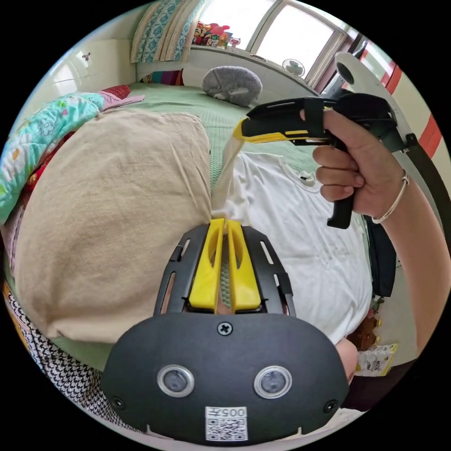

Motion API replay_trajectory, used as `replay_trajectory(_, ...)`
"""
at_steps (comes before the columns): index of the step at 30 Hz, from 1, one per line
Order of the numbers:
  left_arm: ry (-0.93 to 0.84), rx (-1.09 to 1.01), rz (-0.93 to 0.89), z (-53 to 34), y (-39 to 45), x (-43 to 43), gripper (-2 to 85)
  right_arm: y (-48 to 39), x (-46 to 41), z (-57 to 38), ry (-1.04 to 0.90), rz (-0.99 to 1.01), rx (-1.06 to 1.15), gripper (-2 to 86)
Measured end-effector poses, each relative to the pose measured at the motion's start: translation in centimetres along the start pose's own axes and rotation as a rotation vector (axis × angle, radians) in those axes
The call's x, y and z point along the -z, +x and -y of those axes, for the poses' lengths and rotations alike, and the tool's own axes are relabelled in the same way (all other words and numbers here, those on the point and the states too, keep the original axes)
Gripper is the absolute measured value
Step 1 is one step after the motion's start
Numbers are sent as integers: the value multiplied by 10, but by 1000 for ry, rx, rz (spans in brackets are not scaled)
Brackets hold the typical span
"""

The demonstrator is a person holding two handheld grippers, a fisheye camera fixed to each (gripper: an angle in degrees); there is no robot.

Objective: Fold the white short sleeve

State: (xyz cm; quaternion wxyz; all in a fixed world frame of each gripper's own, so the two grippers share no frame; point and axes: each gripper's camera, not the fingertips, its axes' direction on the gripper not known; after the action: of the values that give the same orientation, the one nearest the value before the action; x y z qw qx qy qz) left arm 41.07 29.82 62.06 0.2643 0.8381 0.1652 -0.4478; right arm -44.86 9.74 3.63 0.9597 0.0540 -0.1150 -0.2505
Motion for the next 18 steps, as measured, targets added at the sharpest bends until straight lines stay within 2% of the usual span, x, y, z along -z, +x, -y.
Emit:
replay_trajectory(3,68,-26,12,-2,10,20,19,17,33,1,45,-5,-12,-7)
replay_trajectory(8,150,-114,-106,-11,37,49,3,68,67,-16,68,-36,-110,-4)
replay_trajectory(12,105,-158,-126,-21,54,44,4,114,45,-39,13,-66,-255,13)
replay_trajectory(14,62,-183,-89,-24,64,33,18,138,27,-50,-39,-75,-344,49)
replay_trajectory(18,-4,-194,-28,-19,71,11,57,142,24,-50,-43,-201,-310,72)
